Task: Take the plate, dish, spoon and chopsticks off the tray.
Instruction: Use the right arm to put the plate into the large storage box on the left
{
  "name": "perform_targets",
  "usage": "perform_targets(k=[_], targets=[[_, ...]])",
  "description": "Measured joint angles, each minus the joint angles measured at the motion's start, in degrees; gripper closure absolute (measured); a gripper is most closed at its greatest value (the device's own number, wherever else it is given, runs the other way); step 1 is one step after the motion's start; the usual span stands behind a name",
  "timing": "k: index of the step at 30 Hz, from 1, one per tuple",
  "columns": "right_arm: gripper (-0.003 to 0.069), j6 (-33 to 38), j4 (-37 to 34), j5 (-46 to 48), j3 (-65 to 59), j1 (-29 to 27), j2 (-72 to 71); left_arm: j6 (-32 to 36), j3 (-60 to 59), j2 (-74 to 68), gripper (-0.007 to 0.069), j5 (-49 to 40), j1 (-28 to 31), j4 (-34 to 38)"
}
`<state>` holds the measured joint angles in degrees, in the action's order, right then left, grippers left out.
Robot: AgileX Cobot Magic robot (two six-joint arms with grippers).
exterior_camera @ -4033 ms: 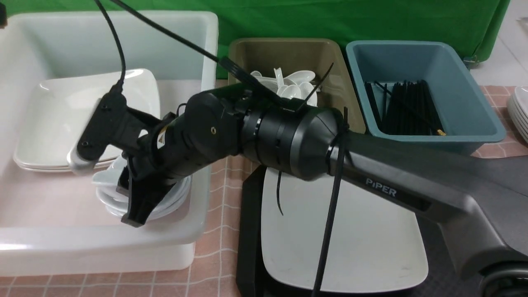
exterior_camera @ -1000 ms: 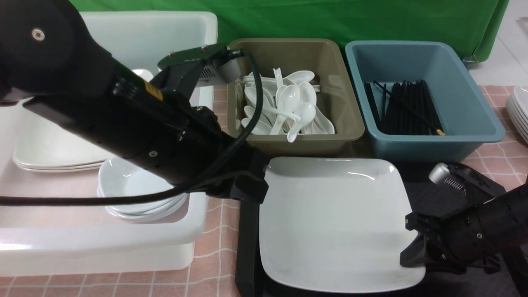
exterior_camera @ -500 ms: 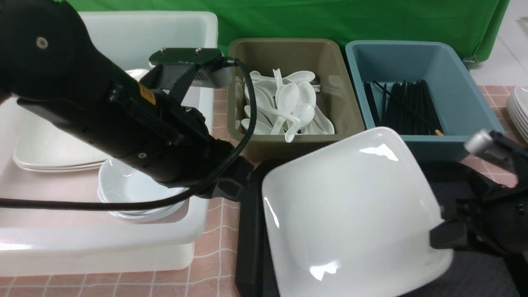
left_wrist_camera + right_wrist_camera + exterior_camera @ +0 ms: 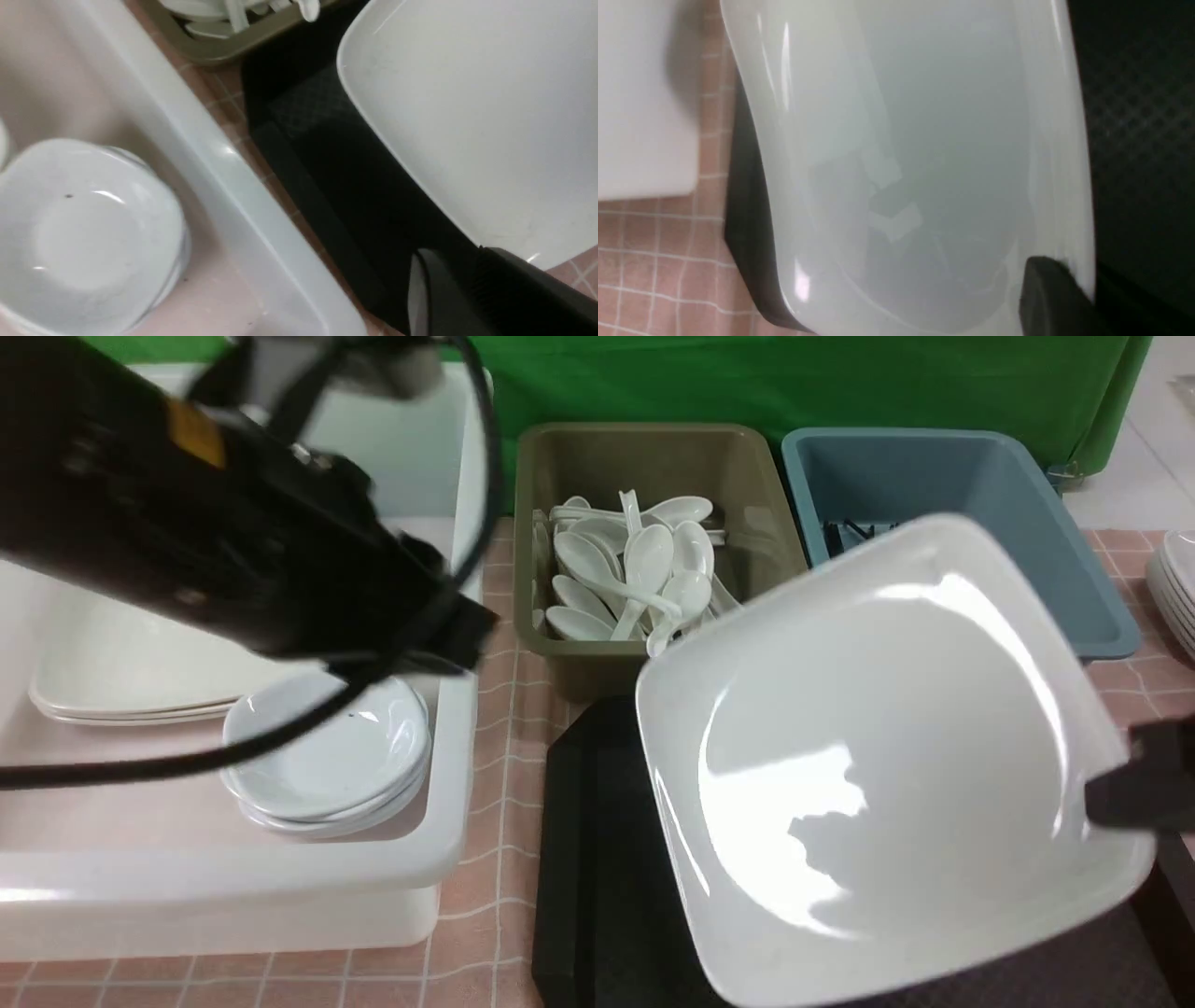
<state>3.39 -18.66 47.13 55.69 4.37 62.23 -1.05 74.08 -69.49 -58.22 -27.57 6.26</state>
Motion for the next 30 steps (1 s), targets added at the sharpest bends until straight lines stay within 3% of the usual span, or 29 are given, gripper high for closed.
perform_targets(k=[5, 8, 9, 12, 14, 20, 22, 24, 30], targets=[[0.0593, -1.07, -3.9, -0.05, 7.41, 0.0, -0.38, -3.74, 3.25, 5.9, 0.062, -1.69, 8.55, -4.64], [0.0593, 1.36, -10.58, -1.73, 8.67, 0.0, 0.14, -4.02, 3.73, 8.84, 0.062, -1.85, 14.87, -5.1], [0.0593, 4.67, -16.61, -3.04, 9.0, 0.63, 1.14, -4.07, 3.8, 10.19, 0.0618, -1.85, 18.58, -5.03], [0.0593, 11.56, -27.78, -5.94, 10.49, 5.11, 5.53, -5.4, 3.8, 11.9, 0.0618, -0.22, 25.75, -4.83], [0.0593, 13.8, -30.36, -9.07, 12.7, 10.48, 9.94, -7.1, 3.8, 12.17, 0.0618, 2.18, 30.49, -4.83], [0.0593, 15.01, -31.02, -16.8, 27.08, 24.45, 28.65, -10.28, 3.8, 12.05, 0.0618, 4.76, 41.72, -4.83], [0.0593, 14.78, -31.2, -17.74, 30.79, 26.36, 32.51, -11.34, 3.8, 12.05, 0.0618, 4.76, 43.53, -4.61], [0.0593, 12.77, -31.57, -18.96, 42.49, 29.18, 43.7, -13.75, 3.8, 12.05, 0.0613, 4.01, 46.71, -2.65], [0.0593, 6.19, -31.59, -20.71, 67.0, 32.43, 64.29, -13.88, 3.8, 12.05, 0.0603, 3.91, 47.95, 1.11]])
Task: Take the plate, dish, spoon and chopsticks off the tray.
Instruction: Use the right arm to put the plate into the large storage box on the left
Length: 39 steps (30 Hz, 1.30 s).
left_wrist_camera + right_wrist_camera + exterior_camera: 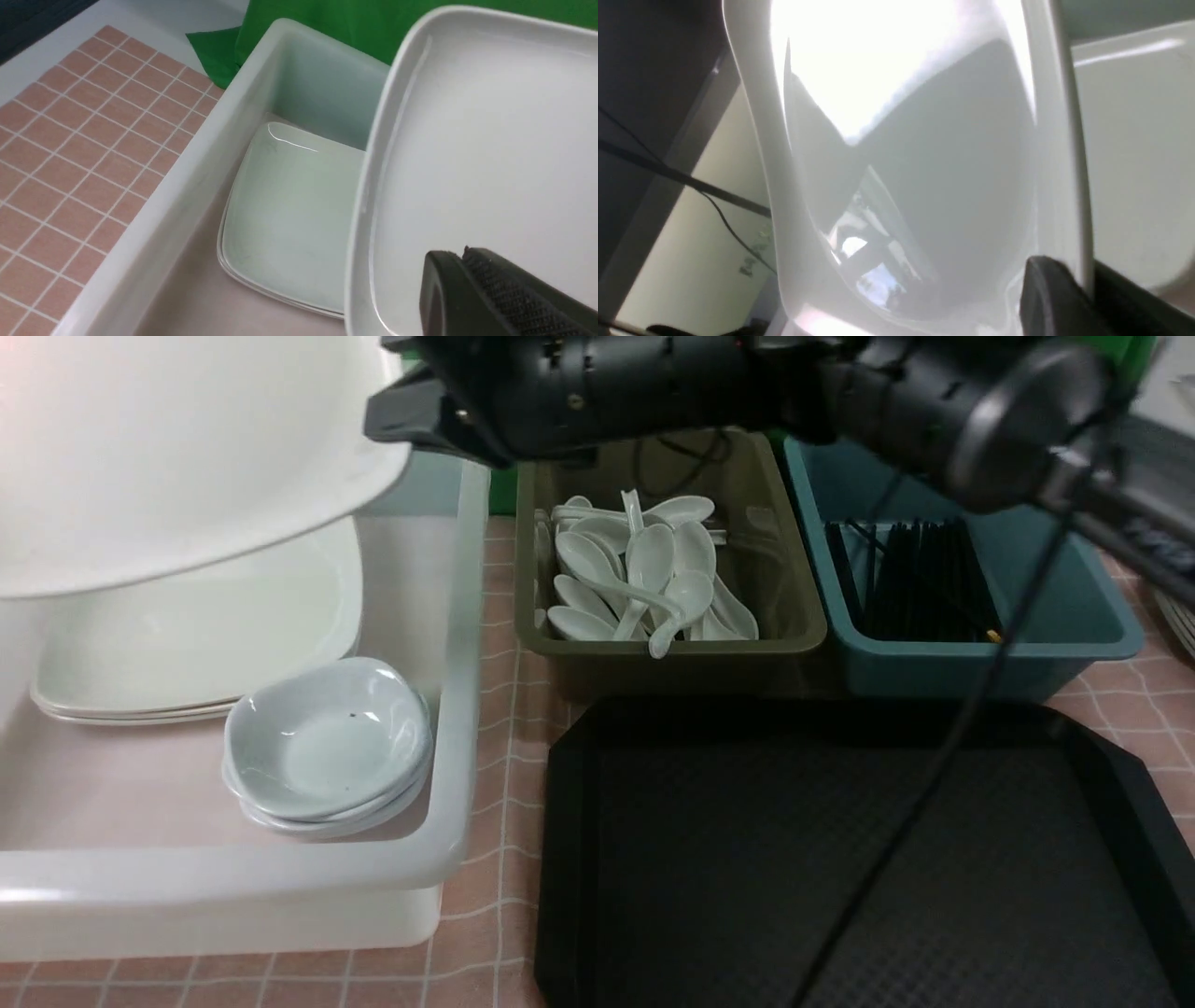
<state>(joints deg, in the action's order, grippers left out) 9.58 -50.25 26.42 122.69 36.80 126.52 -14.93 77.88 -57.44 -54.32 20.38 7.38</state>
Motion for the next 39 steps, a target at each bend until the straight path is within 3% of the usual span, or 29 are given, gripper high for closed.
perform_targets(k=[7, 11, 16, 27, 33, 39], targets=[[0.0593, -14.48, 7.76, -1.55, 22.73, 2.03, 18.4, 0.69, 0.0, 0.0, 0.0594, -0.18, 0.06, 0.18], [0.0593, -21.62, 13.31, -1.72, 26.16, 2.39, 22.84, 1.74, 0.0, 0.0, 0.0584, -0.34, 0.06, 0.5], [0.0586, -25.71, 19.92, -3.06, 26.84, 3.57, 23.18, 2.97, 0.0, 0.0, 0.0579, -0.39, 0.06, 1.88], [0.0575, -26.5, 26.62, -5.86, 27.02, 6.41, 23.88, 4.11, 0.0, 0.0, 0.0566, -0.41, 0.06, 2.57], [0.0465, -27.21, 29.15, -6.99, 27.02, 6.87, 24.05, 4.51, 0.0, 0.0, 0.0559, -0.6, 0.06, 2.66], [0.0456, -27.21, 30.02, -7.37, 27.09, 6.87, 24.05, 5.41, 0.0, 0.0, 0.0552, -0.6, 0.06, 2.66]])
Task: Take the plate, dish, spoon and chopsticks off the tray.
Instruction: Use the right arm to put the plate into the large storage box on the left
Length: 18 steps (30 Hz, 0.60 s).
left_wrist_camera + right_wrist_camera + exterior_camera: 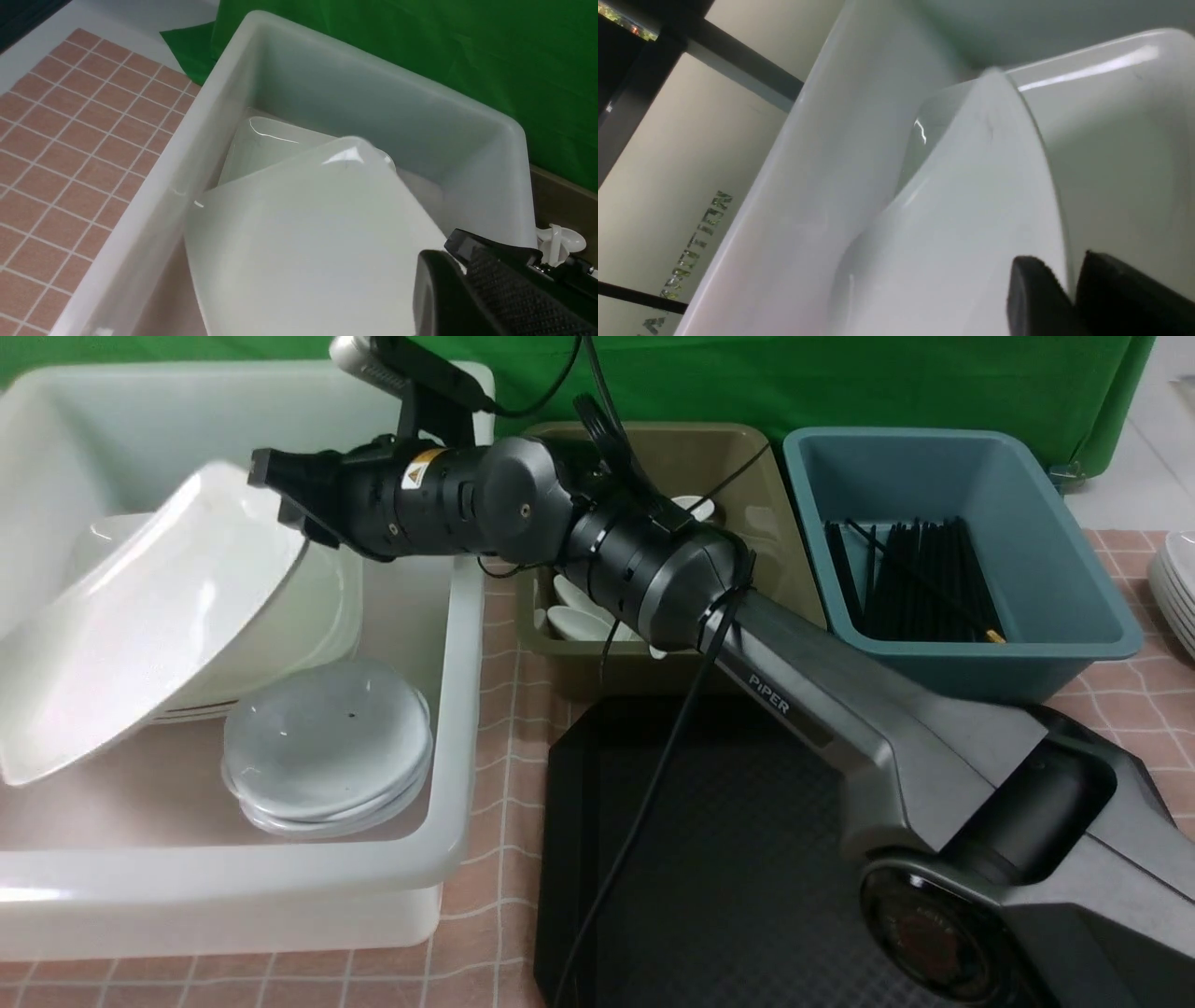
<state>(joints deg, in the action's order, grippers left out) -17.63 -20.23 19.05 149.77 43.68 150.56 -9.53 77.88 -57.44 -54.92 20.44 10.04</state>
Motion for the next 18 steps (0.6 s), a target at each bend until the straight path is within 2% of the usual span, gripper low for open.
perform_targets(k=[5, 10, 15, 18], targets=[[0.041, 0.11, 0.29, -0.31, 0.11, 0.0, 0.0, 0.14, 0.0, 0.0, 0.0546, 0.0, 0.0, 0.05], [0.0401, 1.24, 0.77, -0.23, 0.1, 0.0, -0.06, 0.28, 0.0, 0.0, 0.0541, 0.0, 0.0, 0.05], [0.0401, 6.08, 1.01, 3.43, 0.1, 0.0, -1.33, 0.69, 0.0, 0.0, 0.0533, 0.0, 0.0, 0.23], [0.0405, 10.58, 1.11, 8.37, 0.1, -0.06, -4.22, 3.48, 0.0, 0.0, 0.0531, -0.33, 0.0, 2.47]])
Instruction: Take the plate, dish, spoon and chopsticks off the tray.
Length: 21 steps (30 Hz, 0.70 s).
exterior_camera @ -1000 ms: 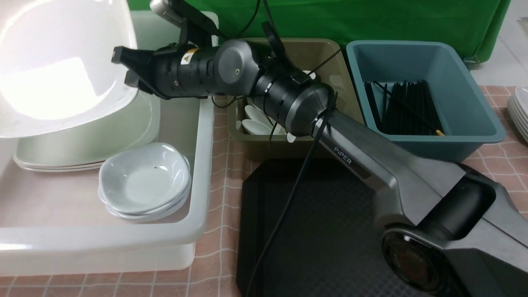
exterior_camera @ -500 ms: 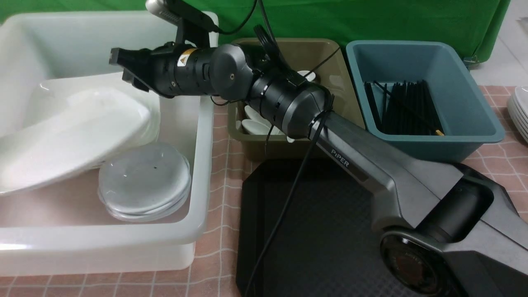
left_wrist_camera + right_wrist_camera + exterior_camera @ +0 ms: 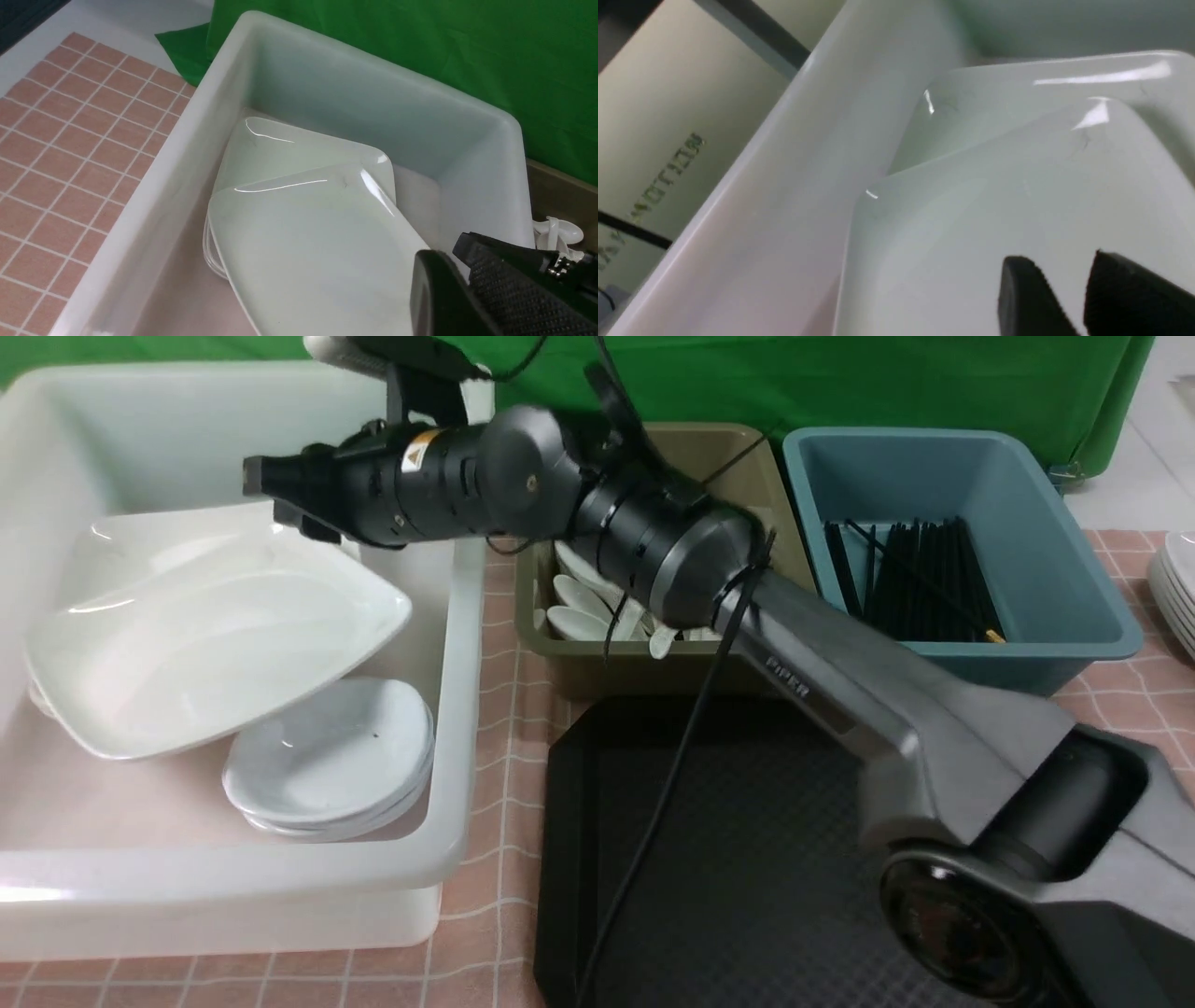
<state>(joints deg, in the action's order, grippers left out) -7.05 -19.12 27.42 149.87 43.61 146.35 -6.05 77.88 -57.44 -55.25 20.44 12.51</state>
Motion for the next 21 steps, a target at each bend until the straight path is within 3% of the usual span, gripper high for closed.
perform_targets(k=[4, 12, 16, 18, 21], targets=[[0.0445, 4.76, 0.03, 7.49, 0.0, -1.16, -4.95, 3.87, 0.0, -0.63, 0.0531, -1.29, 0.0, 3.74], [0.0629, 16.81, 1.55, 37.34, 0.07, -7.43, -22.74, 9.78, 0.0, -9.57, 0.0531, -9.7, 0.0, 9.51], [0.0629, 17.42, 5.43, 37.52, -1.31, -9.51, -29.19, 12.69, 0.0, -13.62, 0.0566, -12.3, -1.01, 12.64], [0.0629, 16.73, 8.14, 37.52, -4.53, -11.36, -34.29, 13.47, 0.0, -17.05, 0.0617, -13.66, -4.25, 11.54], [0.0629, 16.57, 9.22, 37.52, -10.4, -12.85, -39.61, 12.97, 0.0, -19.93, 0.063, -14.32, -8.72, 8.01]])
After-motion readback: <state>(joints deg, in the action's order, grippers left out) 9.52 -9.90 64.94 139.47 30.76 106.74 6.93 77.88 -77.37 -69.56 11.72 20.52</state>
